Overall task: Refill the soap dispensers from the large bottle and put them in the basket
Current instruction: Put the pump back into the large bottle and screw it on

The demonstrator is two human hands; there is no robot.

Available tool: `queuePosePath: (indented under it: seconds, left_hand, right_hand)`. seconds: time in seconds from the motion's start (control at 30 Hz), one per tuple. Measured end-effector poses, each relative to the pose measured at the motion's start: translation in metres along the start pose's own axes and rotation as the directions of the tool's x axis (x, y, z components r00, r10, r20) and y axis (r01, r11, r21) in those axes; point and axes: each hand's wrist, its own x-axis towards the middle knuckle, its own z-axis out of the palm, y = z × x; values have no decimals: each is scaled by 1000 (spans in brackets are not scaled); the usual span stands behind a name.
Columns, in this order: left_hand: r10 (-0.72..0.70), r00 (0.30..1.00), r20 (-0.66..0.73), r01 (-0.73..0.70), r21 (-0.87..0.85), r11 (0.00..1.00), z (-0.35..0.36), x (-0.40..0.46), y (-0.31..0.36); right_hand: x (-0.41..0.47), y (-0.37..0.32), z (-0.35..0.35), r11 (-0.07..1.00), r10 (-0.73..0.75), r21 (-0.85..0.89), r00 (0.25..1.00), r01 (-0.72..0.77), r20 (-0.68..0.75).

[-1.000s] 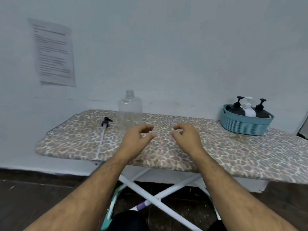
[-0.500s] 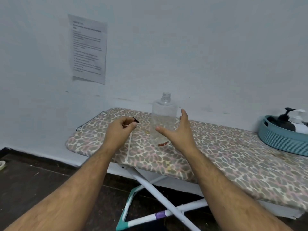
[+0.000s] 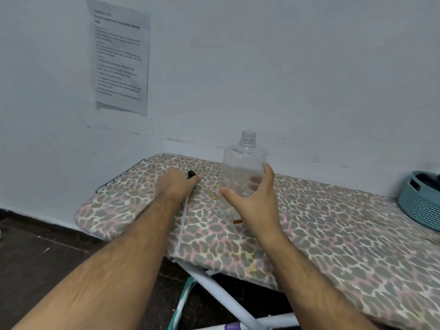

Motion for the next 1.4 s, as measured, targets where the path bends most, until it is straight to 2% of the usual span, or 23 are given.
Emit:
queuePosePath:
  seconds: [0.1, 0.17, 0.33, 0.5, 0.63, 0.77, 1.03, 1.13, 1.4]
  left_hand:
    - [-31, 999, -14, 32, 68, 997, 11, 8, 1]
    - [-51, 999, -15, 52, 37, 998, 13, 10, 4]
    - [-64, 998, 10, 64, -287, 956, 1, 6, 13]
    - [-10, 1000, 7, 12, -653, 758, -25, -17, 34]
    - [34, 999, 28, 3, -812, 583, -47, -46, 63]
    - [103, 995, 10, -41, -873, 487, -67, -74, 89]
    - [209, 966, -149, -204, -940, 273, -103, -130, 143]
    - [222, 961, -163, -207, -959, 194, -110, -149, 157]
    - [208, 952, -225, -242, -968, 63, -137, -187, 174]
  right_hand:
    - [1, 3, 0, 1000, -11, 8, 1000, 11, 1]
    - [3, 3, -2, 1000, -9, 14, 1000, 9, 6]
    - [1, 5, -15, 1000, 7, 11, 1000, -8, 27]
    - [-12, 5, -44, 1000, 28, -11, 999, -28, 31]
    - [-27, 7, -76, 999, 39, -28, 999, -39, 13]
    - [-44, 7, -107, 999, 38, -34, 999, -38, -14]
    - [-71, 9, -154, 998, 43, -45, 997, -46, -68]
    - [-79, 12, -161, 997, 41, -66, 995, -47, -93]
    - [-98, 19, -166, 991, 78, -93, 988, -91, -131]
